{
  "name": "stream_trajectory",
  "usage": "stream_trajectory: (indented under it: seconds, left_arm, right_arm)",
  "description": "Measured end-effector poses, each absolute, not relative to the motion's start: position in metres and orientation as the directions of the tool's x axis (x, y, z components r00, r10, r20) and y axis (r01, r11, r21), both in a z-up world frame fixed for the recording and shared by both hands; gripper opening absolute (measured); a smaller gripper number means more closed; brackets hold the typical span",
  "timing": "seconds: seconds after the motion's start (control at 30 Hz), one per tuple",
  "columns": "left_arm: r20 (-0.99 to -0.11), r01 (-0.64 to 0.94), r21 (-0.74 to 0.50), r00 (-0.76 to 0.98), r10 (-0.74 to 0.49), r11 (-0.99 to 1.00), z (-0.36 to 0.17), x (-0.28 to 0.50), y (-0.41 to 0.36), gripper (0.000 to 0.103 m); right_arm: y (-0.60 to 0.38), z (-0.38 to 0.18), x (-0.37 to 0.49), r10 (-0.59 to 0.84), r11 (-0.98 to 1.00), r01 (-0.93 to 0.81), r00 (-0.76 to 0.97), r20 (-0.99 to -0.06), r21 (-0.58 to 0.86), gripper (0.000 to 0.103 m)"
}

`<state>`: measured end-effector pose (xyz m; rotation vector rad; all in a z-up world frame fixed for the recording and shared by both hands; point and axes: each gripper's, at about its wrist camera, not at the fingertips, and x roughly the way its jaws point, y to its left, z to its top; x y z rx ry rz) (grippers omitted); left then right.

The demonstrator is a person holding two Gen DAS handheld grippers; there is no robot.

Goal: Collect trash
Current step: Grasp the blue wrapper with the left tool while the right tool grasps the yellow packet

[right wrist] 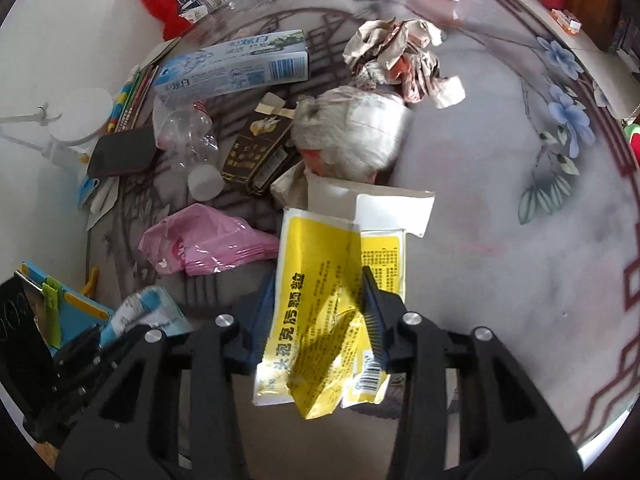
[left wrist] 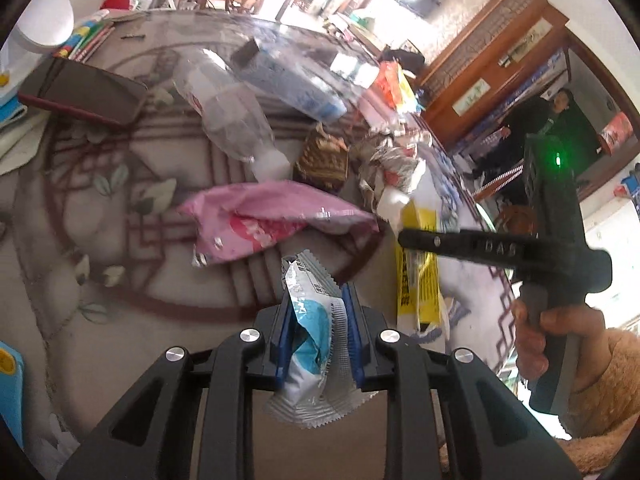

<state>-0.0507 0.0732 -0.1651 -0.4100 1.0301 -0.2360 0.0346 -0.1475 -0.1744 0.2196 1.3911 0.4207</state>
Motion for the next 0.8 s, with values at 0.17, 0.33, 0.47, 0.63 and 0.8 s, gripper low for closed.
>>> stream_trajectory:
  seconds: [0.17, 0.33, 0.47, 0.63, 0.8]
  left_arm:
    - [-0.766, -0.013, -0.418, 0.542, -0.345, 0.908, -0.152, -0.047, 0.077, 0.020]
    - [-0.763, -0.014, -0.392, 0.563, -0.317, 0.920, -0.141, -0.045, 0.076, 0.020]
    - [-0.762, -0.011, -0.379, 0.571, -0.305, 0.925, -0.139, -0.041, 0.072, 0.020]
    - [-0.764, -0.005, -0.354, 0.578, -0.286, 0.935, -0.134, -0.040, 0.062, 0.020]
    - [-0.761, 0.000, -0.341, 0.587, -0.276, 0.940, -0.128, -0.040, 0.055, 0.020]
  right_arm:
    - [-0.148, -0.156, 0.032, 0.403, 0.908, -0.203, 0.184, -0.897, 0.366, 0.039]
    - [-0.153, -0.137, 0.030, 0.393, 0.912, -0.230, 0.241, -0.888, 0.341, 0.039]
    - [-0.158, -0.127, 0.029, 0.380, 0.917, -0.241, 0.282, -0.881, 0.318, 0.039]
    - [-0.166, -0.114, 0.027, 0.366, 0.922, -0.254, 0.331, -0.870, 0.291, 0.039]
    - [-0.173, -0.103, 0.026, 0.354, 0.926, -0.265, 0.371, -0.859, 0.267, 0.039]
